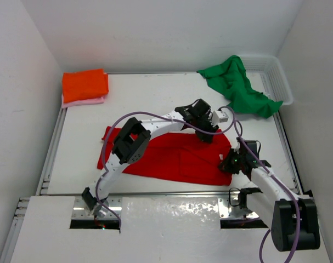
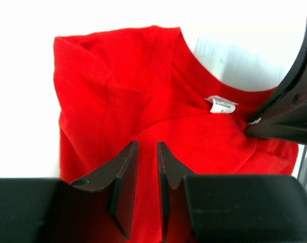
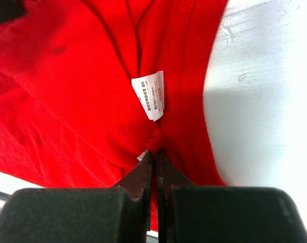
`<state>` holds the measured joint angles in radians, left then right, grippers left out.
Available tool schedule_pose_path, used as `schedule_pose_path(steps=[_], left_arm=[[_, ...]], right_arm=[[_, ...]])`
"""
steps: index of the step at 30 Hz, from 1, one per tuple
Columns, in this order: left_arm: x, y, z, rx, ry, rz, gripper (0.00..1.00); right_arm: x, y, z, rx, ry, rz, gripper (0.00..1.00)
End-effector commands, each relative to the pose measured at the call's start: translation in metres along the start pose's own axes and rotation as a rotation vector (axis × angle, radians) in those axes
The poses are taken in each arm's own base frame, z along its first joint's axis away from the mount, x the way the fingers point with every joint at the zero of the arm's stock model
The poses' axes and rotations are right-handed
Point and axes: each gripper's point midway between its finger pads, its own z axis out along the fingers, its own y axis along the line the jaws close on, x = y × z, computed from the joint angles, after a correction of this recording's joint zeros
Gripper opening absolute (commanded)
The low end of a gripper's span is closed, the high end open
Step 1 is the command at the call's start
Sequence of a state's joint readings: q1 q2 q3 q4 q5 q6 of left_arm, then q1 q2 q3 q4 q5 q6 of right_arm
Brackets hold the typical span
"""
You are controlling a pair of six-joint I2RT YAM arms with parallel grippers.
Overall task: Fold and stack the t-shirts
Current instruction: Fold the other side of the tshirt into a rectangle
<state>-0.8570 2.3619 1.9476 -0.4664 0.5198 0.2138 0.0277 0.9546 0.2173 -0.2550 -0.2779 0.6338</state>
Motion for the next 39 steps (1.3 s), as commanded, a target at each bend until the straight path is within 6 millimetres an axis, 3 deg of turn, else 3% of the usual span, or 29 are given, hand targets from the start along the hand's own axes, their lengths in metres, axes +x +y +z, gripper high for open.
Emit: schedule_pose_path(steps=[1, 5, 9, 17, 20, 26, 32, 37, 39], left_arm=[[-0.019, -0.007, -0.012, 0.017, -0.061, 0.02, 0.2], [-0.017, -0.007, -0.011, 0.025, -0.06, 0.024, 0.2], [-0.01, 0.002, -0.006, -0.018, -0.045, 0.015, 0.36], [-0.008, 0.008, 0.007, -0.051, -0.05, 0.023, 0.37], [-0.003, 0.001, 0.009, -0.016, -0.04, 0.019, 0.31], [0.005, -0.01, 0.014, 0.046, -0.041, -0.012, 0.27], [0.006, -0.004, 0.016, 0.013, -0.035, 0.003, 0.27], [-0.002, -0.011, 0.011, 0.043, -0.044, 0.003, 0.0], [-0.004, -0.011, 0.009, 0.041, -0.046, 0.007, 0.0]], right_arm=[[-0.013, 0.006, -0.003, -0.01, -0.033, -0.027, 0.0], [-0.014, 0.005, -0.003, -0.008, -0.035, -0.027, 0.0], [-0.015, 0.006, -0.003, -0.009, -0.036, -0.027, 0.0], [-0.014, 0.006, -0.003, -0.012, -0.035, -0.029, 0.0], [-0.014, 0.006, -0.003, -0.01, -0.036, -0.029, 0.0], [-0.015, 0.006, -0.003, -0.012, -0.037, -0.028, 0.0], [-0.013, 0.005, -0.004, -0.008, -0.034, -0.03, 0.0], [-0.014, 0.005, -0.004, -0.009, -0.037, -0.028, 0.0], [-0.014, 0.005, -0.004, -0.009, -0.039, -0.027, 0.0]])
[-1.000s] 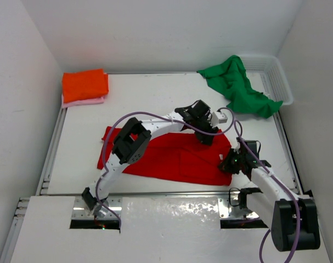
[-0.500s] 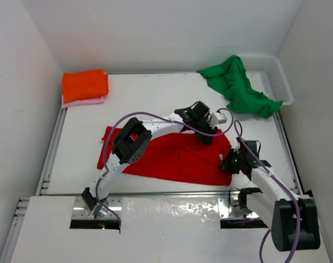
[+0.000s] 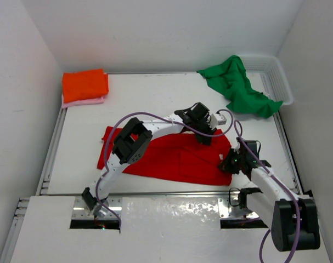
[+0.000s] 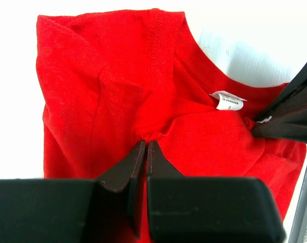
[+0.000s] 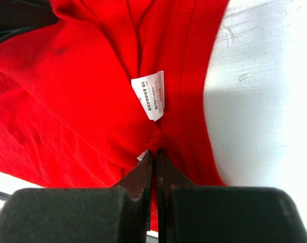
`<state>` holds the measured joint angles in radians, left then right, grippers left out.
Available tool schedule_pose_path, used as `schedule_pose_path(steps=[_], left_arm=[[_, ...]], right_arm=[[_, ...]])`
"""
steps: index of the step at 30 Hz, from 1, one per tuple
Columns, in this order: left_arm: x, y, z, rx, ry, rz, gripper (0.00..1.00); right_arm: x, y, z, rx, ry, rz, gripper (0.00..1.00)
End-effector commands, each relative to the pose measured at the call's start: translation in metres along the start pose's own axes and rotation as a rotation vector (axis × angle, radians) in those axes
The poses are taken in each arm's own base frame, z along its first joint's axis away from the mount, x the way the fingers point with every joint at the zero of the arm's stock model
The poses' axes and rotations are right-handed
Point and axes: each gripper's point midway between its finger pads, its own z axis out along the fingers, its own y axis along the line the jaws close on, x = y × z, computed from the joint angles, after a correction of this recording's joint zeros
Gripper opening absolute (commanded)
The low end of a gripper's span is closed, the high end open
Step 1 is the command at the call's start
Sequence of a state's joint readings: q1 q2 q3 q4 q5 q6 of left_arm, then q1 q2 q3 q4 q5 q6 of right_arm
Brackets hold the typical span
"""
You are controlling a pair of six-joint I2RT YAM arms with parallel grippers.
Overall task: Fold and stack the t-shirts
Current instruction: Fold the other side of the tshirt into a rectangle
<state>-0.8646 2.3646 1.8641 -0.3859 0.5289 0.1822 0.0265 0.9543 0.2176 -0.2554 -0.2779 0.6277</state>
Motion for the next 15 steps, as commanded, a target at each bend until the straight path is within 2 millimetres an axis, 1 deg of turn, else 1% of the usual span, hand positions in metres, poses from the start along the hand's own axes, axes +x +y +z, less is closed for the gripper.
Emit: schedule_pose_path(steps=[1, 4, 5, 6, 8, 9, 11, 12, 13, 15], left_arm=[[-0.023, -0.009, -0.005, 0.025, -0.05, 0.042, 0.0], [-0.026, -0.013, -0.012, 0.045, -0.052, 0.034, 0.0], [-0.027, -0.018, -0.016, 0.076, -0.06, 0.025, 0.0], [-0.033, -0.017, -0.024, 0.079, -0.073, 0.015, 0.0], [-0.039, -0.016, -0.034, 0.073, -0.084, 0.009, 0.0], [-0.043, -0.019, -0.041, 0.072, -0.085, 0.014, 0.0], [-0.046, -0.024, -0.048, 0.085, -0.087, 0.029, 0.0], [-0.047, -0.027, -0.055, 0.091, -0.085, 0.026, 0.0], [-0.048, -0.029, -0.057, 0.101, -0.086, 0.025, 0.0], [-0.052, -0.035, -0.067, 0.123, -0.092, 0.019, 0.0]], right_arm=[[-0.015, 0.006, -0.004, -0.01, -0.039, -0.022, 0.0], [-0.015, 0.005, -0.005, -0.007, -0.038, -0.025, 0.0], [-0.017, 0.006, -0.006, -0.005, -0.044, -0.028, 0.0], [-0.018, 0.005, -0.007, 0.0, -0.046, -0.034, 0.0], [-0.025, 0.008, -0.012, -0.001, -0.07, -0.057, 0.0], [-0.027, 0.007, -0.014, 0.007, -0.072, -0.076, 0.0], [-0.042, 0.016, -0.022, -0.01, -0.117, -0.114, 0.0], [-0.046, 0.019, -0.026, -0.014, -0.128, -0.131, 0.0], [-0.056, 0.026, -0.032, -0.028, -0.154, -0.171, 0.0], [-0.065, 0.033, -0.042, -0.039, -0.183, -0.211, 0.0]])
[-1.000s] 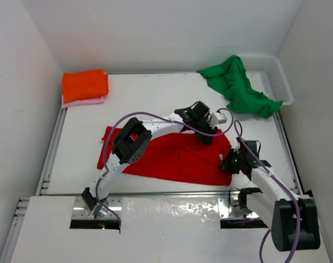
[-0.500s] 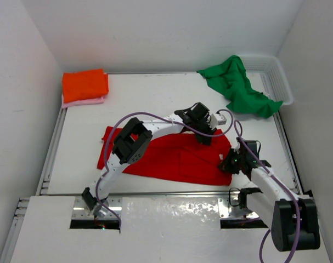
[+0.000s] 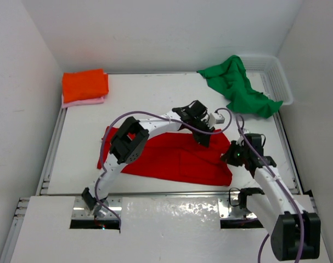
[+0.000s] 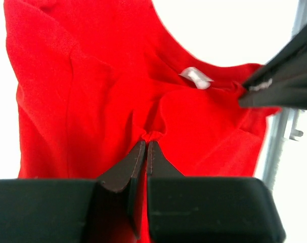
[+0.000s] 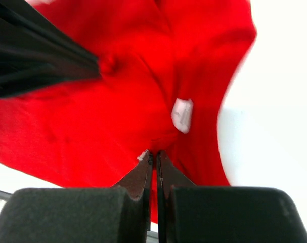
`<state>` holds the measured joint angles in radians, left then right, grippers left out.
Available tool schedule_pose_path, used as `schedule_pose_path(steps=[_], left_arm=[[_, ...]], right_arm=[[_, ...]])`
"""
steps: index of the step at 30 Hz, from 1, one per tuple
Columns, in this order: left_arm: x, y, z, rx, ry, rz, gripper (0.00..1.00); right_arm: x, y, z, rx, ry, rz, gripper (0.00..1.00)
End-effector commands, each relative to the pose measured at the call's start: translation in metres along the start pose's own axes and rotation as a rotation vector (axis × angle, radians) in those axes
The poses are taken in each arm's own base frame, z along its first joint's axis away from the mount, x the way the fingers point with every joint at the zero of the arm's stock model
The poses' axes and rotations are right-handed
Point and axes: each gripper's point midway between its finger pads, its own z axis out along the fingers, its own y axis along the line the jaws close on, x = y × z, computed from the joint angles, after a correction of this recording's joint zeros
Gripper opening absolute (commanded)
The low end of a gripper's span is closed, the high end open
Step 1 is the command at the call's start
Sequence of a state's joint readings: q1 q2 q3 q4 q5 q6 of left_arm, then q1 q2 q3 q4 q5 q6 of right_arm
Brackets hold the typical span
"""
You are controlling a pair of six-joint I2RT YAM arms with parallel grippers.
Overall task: Fold and stack the t-shirts
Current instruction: Fold the other side of the tshirt into a rectangle
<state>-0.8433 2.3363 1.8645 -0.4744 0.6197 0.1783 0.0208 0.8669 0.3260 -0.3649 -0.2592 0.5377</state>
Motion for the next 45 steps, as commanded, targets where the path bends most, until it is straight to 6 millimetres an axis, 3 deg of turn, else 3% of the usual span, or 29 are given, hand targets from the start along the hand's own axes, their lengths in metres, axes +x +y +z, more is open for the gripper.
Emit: schedule_pose_path(steps=[1, 9, 16, 20, 21, 23, 24, 29, 33, 41, 45], left_arm=[[-0.057, -0.03, -0.053, 0.045, -0.128, 0.072, 0.0], [-0.074, -0.038, -0.095, 0.05, -0.177, 0.086, 0.0], [-0.044, -0.059, -0.117, 0.101, -0.117, 0.092, 0.0], [-0.018, -0.074, -0.131, 0.13, -0.077, 0.101, 0.0], [-0.001, -0.076, -0.128, 0.148, -0.051, 0.074, 0.0], [0.006, -0.082, -0.127, 0.174, -0.057, 0.058, 0.0], [0.019, -0.082, -0.122, 0.182, -0.038, 0.034, 0.0], [0.027, -0.076, -0.113, 0.17, -0.057, 0.027, 0.0], [0.041, -0.07, -0.107, 0.162, -0.038, 0.01, 0.0], [0.052, -0.07, -0.108, 0.165, -0.013, 0.051, 0.0], [0.051, -0.064, -0.106, 0.164, -0.021, 0.024, 0.0]], right_arm=[[-0.044, 0.019, -0.022, -0.034, -0.117, -0.136, 0.0], [-0.053, 0.03, -0.031, -0.064, -0.106, -0.192, 0.0], [-0.048, 0.048, -0.055, -0.142, -0.086, -0.255, 0.0], [-0.021, 0.069, -0.071, -0.283, 0.016, -0.274, 0.0], [-0.013, 0.07, -0.069, -0.302, 0.037, -0.253, 0.0], [-0.009, 0.076, -0.066, -0.347, 0.02, -0.206, 0.0], [0.004, 0.074, -0.059, -0.365, 0.048, -0.174, 0.0], [0.018, 0.073, -0.045, -0.402, 0.054, -0.091, 0.0], [0.036, 0.06, -0.037, -0.355, 0.135, -0.091, 0.0], [0.069, 0.05, -0.043, -0.344, 0.3, -0.104, 0.0], [0.063, 0.05, -0.039, -0.332, 0.28, -0.111, 0.0]])
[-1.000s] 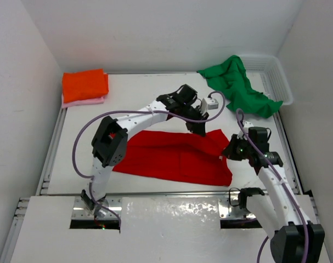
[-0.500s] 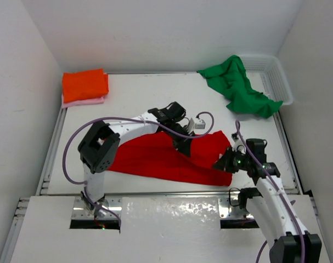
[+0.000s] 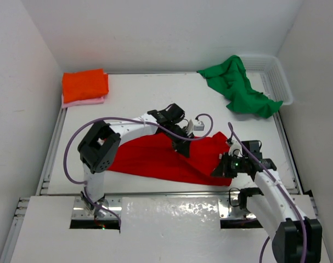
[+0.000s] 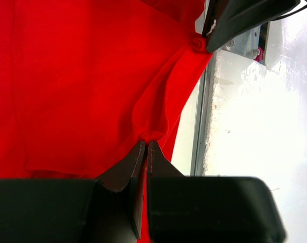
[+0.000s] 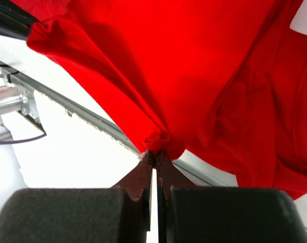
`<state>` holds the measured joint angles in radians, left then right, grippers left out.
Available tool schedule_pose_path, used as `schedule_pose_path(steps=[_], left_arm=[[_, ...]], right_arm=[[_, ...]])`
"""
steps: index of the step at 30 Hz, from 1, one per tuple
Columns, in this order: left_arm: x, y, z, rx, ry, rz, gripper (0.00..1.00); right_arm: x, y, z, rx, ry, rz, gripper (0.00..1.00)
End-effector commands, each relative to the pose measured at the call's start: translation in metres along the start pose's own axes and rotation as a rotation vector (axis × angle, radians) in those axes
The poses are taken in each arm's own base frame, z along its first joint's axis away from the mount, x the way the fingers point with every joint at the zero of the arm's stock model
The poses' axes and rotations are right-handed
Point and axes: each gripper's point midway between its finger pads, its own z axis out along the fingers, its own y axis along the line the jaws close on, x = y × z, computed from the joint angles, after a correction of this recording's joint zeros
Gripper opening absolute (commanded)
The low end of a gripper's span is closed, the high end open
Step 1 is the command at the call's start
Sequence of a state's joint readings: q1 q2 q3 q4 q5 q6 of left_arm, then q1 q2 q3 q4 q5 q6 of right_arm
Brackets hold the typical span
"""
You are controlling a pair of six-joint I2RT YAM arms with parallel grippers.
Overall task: Fold and stack the t-shirts
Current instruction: Fold the other side of the tshirt into a rectangle
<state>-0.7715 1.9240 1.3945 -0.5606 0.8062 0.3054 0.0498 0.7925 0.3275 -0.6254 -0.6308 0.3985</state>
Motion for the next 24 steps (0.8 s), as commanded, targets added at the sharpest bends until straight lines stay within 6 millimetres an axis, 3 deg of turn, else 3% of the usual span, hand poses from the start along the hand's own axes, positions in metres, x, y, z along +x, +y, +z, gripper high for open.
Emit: schedule_pose_path(steps=[1, 6, 10, 13, 16, 24], left_arm=[[-0.019, 0.004, -0.012, 0.001, -0.08, 0.019, 0.0], [-0.038, 0.056, -0.031, -0.167, -0.195, -0.078, 0.0], [-0.044, 0.069, -0.032, -0.217, -0.242, -0.112, 0.0], [-0.048, 0.077, -0.027, -0.232, -0.27, -0.131, 0.0], [-0.048, 0.09, -0.024, -0.265, -0.28, -0.145, 0.0], [-0.038, 0.112, -0.01, -0.317, -0.262, -0.206, 0.0]], right_arm=[[-0.017, 0.007, -0.003, -0.008, -0.039, -0.053, 0.0], [-0.078, -0.028, -0.005, 0.231, -0.218, -0.072, 0.0], [-0.127, -0.03, 0.0, 0.25, -0.343, -0.099, 0.0], [-0.153, -0.033, 0.001, 0.281, -0.389, -0.124, 0.0], [-0.168, -0.038, 0.002, 0.312, -0.398, -0.155, 0.0], [-0.184, -0.055, 0.01, 0.387, -0.37, -0.176, 0.0]])
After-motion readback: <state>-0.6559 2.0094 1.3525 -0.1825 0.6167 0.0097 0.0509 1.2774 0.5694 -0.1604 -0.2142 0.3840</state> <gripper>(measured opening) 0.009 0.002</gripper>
